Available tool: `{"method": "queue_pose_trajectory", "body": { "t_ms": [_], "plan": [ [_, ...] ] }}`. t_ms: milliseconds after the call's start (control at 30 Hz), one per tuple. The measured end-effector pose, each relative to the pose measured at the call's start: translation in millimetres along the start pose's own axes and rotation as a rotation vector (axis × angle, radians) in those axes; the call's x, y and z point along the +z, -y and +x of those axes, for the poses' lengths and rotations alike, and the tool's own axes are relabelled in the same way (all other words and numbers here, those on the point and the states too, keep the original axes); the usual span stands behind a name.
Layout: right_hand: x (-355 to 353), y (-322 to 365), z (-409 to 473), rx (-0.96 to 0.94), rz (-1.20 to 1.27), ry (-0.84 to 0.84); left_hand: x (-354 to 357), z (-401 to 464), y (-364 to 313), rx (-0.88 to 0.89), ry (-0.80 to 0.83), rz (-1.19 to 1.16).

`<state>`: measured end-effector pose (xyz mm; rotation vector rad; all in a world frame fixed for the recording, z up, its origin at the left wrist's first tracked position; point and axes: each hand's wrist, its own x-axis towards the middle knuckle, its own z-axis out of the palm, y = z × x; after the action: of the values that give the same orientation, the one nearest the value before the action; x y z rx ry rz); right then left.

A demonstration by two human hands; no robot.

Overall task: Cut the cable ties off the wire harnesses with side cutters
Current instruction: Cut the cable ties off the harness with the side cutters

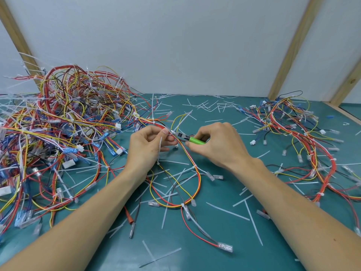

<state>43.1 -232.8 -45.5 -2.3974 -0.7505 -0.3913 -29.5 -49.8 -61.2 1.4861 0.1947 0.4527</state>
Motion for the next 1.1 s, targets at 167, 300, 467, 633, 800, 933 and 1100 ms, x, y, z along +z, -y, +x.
{"method": "queue_pose_trajectory", "body": {
  "t_ms": [167, 300, 467, 633, 800, 933, 1100],
  "plan": [
    [0.3, -0.2, 0.0, 0.007, 0.000, 0.003, -0.2, 1.0, 1.3, 0.010, 0.004, 0.001],
    [0.3, -0.4, 0.1, 0.006, 0.004, 0.003, -0.6, 1.1, 2.1, 0.013, 0.008, 0.000],
    [0.7, -0.3, 0.2, 0.001, 0.003, 0.001, -1.1, 0.8, 1.9, 0.016, 0.010, 0.001],
    [1.2, -0.9, 0.1, 0.004, 0.006, -0.001, -1.1, 0.6, 2.0, 0.013, 0.010, 0.007],
    [0.3, -0.4, 0.0, 0.010, 0.002, 0.003, -1.8, 0.7, 2.2, 0.011, 0.009, 0.014],
    [-1.3, 1.1, 0.1, 0.014, -0.002, 0.010, -2.0, 0.5, 2.1, 0.008, 0.007, 0.018],
    [-0.9, 2.5, -0.5, 0.015, -0.003, 0.011, -1.3, 0.5, 1.3, 0.009, 0.008, 0.020]
  ]
}}
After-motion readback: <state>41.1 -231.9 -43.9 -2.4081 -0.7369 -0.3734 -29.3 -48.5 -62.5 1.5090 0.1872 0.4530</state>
